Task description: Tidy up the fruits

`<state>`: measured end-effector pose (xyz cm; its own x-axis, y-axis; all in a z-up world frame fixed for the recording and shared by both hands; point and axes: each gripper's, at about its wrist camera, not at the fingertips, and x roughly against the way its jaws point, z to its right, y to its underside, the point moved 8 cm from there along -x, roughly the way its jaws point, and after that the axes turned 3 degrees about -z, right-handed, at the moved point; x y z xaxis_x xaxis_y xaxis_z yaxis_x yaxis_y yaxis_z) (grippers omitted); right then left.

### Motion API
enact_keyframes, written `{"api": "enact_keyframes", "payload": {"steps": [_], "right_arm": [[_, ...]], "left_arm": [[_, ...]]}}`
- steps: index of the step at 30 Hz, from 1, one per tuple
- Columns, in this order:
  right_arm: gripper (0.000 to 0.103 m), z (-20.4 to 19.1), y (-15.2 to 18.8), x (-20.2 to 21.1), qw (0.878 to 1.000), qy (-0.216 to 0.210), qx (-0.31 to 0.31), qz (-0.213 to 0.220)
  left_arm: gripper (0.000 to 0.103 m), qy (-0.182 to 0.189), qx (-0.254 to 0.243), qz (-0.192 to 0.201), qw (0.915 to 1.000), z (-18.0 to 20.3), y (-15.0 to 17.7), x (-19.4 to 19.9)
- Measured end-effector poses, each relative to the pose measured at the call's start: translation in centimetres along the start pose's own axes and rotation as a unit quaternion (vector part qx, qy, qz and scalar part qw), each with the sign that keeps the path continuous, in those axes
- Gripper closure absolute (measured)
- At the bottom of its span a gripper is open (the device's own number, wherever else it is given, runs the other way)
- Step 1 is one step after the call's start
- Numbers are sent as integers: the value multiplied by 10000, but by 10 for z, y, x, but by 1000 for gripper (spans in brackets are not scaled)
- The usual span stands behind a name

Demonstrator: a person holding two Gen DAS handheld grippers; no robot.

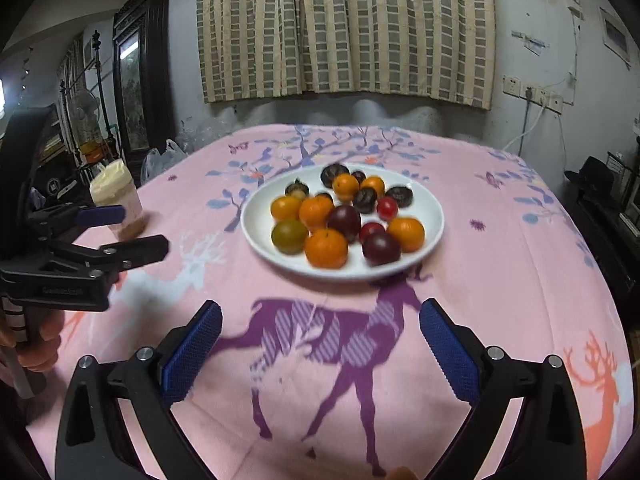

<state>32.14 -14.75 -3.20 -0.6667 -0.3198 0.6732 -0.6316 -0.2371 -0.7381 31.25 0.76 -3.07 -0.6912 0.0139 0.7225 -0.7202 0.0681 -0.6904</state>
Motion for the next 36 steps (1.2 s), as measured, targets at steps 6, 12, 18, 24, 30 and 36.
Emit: {"api": "enact_keyframes", "payload": {"steps": [6,12,18,24,30,36], "right_arm": [[3,2,28,-7,9992,196,-2,-340],[3,9,37,-13,9982,312,-12,-510],[3,12,44,-20,9968,366,-53,-706],[3,10,46,-17,9967,432,3,-693],[3,12,47,-17,9965,414,-54,-728],[3,10,49,-19,9963,398,-29,-768]], "left_arm": [[5,-103,132,-77,9998,-11,20,-5],[5,-62,123,-101,9999,-10,25,-5],[5,-65,-34,-262,9996,-3,32,-12],[5,-46,-148,-249,9996,2,34,-11],[5,-54,-141,-259,9995,2,35,-12],[5,-164,-146,-252,9994,0,36,-14]]}}
